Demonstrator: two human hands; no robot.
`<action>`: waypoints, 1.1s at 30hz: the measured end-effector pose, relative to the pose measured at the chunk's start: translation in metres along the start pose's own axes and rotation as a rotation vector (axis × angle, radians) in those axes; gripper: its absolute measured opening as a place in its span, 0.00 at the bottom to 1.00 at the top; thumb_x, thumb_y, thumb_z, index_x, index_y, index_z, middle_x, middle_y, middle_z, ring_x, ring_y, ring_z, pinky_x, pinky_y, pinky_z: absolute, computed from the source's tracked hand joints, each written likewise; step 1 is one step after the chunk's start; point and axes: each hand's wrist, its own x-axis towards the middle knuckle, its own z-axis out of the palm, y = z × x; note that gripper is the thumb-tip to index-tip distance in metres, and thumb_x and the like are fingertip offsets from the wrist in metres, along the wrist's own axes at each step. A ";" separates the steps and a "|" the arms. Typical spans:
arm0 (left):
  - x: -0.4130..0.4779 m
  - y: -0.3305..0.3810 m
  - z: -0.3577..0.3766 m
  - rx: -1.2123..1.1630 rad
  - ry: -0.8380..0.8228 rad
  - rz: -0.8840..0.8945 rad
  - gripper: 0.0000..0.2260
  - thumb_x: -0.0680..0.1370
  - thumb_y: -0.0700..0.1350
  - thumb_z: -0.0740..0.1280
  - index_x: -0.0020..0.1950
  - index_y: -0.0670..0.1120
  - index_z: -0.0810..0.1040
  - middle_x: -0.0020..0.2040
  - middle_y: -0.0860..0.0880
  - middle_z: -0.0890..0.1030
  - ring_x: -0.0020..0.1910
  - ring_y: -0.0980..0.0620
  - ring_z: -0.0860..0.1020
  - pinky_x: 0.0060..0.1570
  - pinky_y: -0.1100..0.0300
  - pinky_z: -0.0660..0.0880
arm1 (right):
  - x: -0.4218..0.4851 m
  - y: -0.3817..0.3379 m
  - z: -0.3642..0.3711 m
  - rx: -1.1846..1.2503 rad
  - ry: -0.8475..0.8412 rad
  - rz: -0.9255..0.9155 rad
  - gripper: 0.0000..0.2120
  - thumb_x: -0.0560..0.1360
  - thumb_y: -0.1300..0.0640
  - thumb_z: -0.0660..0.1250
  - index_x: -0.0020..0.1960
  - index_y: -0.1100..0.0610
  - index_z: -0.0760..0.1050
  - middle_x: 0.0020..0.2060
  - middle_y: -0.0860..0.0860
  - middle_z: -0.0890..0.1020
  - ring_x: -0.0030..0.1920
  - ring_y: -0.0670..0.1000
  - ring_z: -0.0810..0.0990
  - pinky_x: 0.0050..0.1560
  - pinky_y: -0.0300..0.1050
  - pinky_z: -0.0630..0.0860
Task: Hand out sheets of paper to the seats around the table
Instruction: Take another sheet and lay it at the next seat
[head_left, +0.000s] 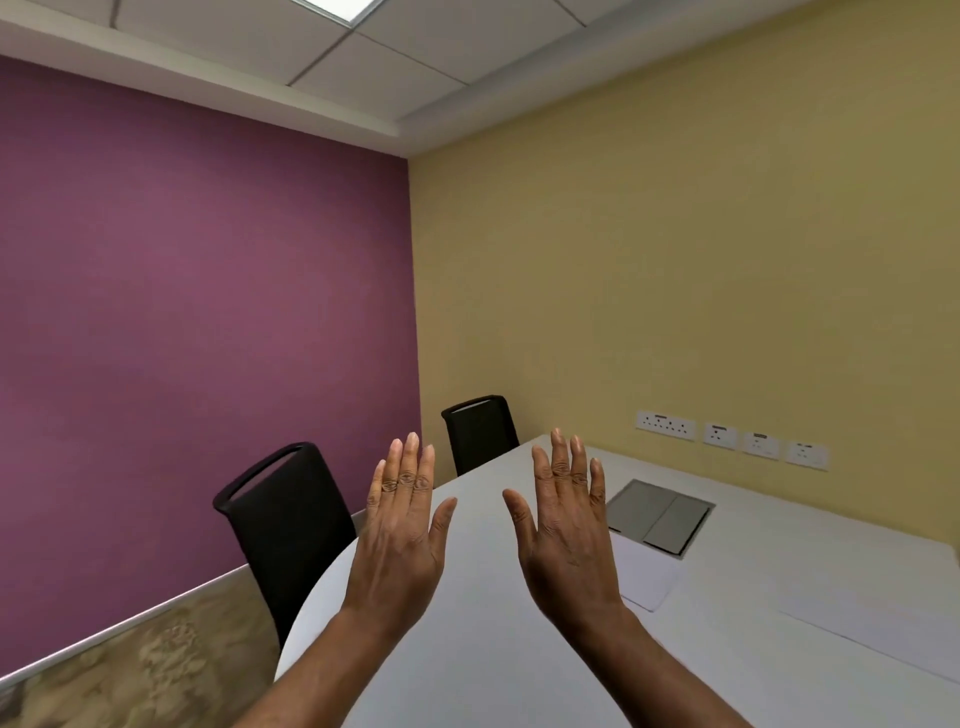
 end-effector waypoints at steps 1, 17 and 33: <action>0.001 -0.011 -0.001 -0.021 -0.005 0.017 0.27 0.83 0.52 0.54 0.79 0.44 0.53 0.81 0.45 0.53 0.80 0.48 0.48 0.78 0.47 0.53 | 0.001 -0.012 0.003 -0.011 0.001 0.013 0.31 0.83 0.39 0.44 0.81 0.54 0.47 0.80 0.53 0.42 0.80 0.51 0.37 0.79 0.57 0.46; 0.061 -0.048 0.078 -0.145 -0.013 0.164 0.28 0.83 0.53 0.52 0.80 0.43 0.50 0.81 0.44 0.51 0.80 0.46 0.48 0.78 0.47 0.52 | 0.041 0.007 0.050 -0.246 0.079 0.095 0.31 0.84 0.41 0.47 0.80 0.58 0.51 0.81 0.55 0.46 0.80 0.55 0.41 0.77 0.57 0.46; 0.148 -0.094 0.144 -0.342 0.129 0.272 0.27 0.84 0.51 0.53 0.80 0.42 0.51 0.81 0.42 0.50 0.80 0.44 0.49 0.77 0.42 0.54 | 0.107 0.009 0.108 -0.453 0.229 0.199 0.34 0.83 0.41 0.50 0.80 0.60 0.47 0.81 0.56 0.46 0.80 0.57 0.44 0.78 0.60 0.48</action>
